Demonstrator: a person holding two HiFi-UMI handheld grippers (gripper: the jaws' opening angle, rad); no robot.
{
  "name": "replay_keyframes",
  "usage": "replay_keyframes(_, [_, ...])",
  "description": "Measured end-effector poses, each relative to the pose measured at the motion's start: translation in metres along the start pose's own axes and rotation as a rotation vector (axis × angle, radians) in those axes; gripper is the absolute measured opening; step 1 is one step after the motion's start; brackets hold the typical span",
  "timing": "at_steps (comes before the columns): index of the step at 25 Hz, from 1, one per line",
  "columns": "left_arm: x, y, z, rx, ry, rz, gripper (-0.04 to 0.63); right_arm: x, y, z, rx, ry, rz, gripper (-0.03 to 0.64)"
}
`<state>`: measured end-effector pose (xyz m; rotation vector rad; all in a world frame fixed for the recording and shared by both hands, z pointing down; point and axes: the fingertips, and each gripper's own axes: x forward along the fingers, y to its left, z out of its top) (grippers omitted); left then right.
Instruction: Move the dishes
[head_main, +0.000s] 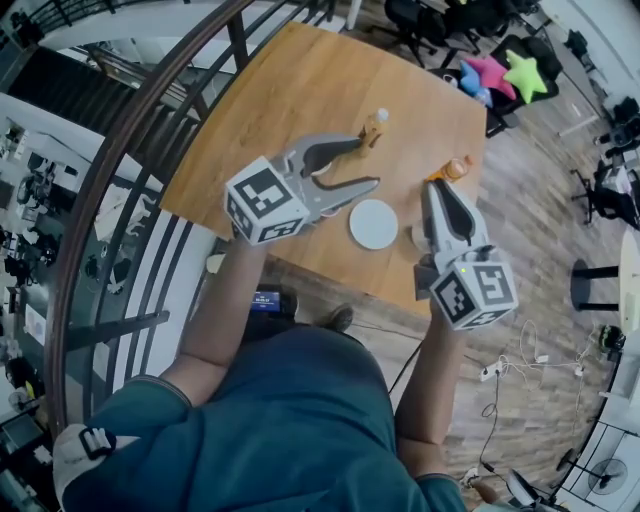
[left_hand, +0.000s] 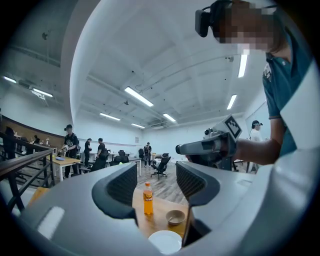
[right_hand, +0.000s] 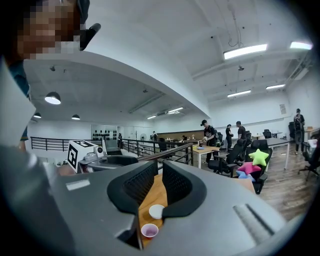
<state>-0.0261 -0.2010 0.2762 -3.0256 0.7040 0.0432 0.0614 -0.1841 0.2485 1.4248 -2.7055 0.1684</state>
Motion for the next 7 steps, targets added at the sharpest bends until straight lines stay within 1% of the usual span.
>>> replay_keyframes(7, [0.0016,0.0033,-0.0055,-0.009,0.000,-0.001,0.241,0.0039,-0.0044,-0.0070,0.005,0.013,-0.006,0.052])
